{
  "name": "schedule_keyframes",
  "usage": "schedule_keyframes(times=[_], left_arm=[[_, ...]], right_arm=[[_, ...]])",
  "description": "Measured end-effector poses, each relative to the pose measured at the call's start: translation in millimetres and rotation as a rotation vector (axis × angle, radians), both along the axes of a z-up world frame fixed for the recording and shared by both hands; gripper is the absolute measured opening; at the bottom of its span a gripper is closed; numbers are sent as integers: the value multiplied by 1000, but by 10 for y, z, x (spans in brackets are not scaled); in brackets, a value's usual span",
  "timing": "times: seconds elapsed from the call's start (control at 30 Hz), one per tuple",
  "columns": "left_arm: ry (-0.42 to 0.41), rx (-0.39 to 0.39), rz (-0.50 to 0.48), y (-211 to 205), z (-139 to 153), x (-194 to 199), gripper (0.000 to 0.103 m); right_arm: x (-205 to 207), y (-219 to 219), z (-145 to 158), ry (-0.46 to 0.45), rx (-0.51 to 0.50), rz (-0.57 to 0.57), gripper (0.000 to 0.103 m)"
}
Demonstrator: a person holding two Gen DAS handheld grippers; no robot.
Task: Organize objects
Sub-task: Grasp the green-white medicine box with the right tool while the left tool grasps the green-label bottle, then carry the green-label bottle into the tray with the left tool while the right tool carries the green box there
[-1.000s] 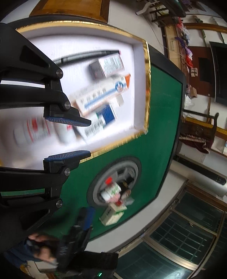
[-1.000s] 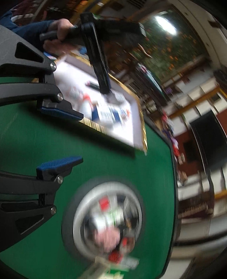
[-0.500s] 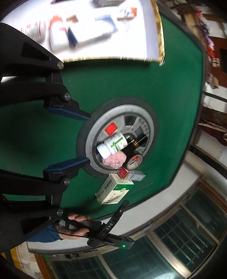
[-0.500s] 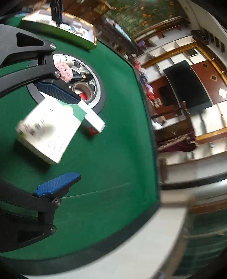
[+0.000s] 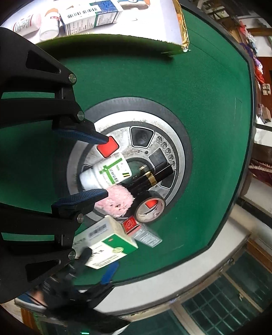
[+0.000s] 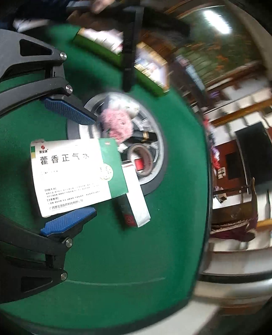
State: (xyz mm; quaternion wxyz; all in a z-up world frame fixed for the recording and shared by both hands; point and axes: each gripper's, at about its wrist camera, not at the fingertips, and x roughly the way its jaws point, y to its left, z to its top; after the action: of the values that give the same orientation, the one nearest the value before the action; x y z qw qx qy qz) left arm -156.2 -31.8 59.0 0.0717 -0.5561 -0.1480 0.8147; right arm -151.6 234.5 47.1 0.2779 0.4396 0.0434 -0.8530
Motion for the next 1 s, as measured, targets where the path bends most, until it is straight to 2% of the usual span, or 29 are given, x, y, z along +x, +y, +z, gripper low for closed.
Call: schedule_keyframes(times=[0.1,0.23,0.33,0.4,0.5,0.53,0.6,0.7,0.8,1.0], left_arm=[[-29,-62,13,96,-67,-70,44],[-32,-52,41,111,-115,-125,47],[-34,-82,63,136,-169,-167,47],[-41,-75,70,139,-234,-210,47],[7,-112,61,143,-241,-198,46],[16,-120,55,142,-240,-184,45],[37,-134,46,112,-242,-140,34],[68,-149,7,48,-248,22,33],[97,-215,-30,18,-264,256,33],[183,-296,-78,43,-322,672,33]], right_arm=[[67,-197,-70,38,133,-26,81],[57,-259,-203,60,245,-77,81],[104,-197,-242,83,229,-92,80],[103,-240,-262,87,221,-103,80],[122,-242,-239,111,221,-109,79],[123,-255,-234,108,225,-107,79],[104,-278,-237,103,224,-115,79],[95,-285,-244,105,224,-118,77],[91,-315,-252,99,225,-114,75],[127,-378,-289,122,261,-129,76]])
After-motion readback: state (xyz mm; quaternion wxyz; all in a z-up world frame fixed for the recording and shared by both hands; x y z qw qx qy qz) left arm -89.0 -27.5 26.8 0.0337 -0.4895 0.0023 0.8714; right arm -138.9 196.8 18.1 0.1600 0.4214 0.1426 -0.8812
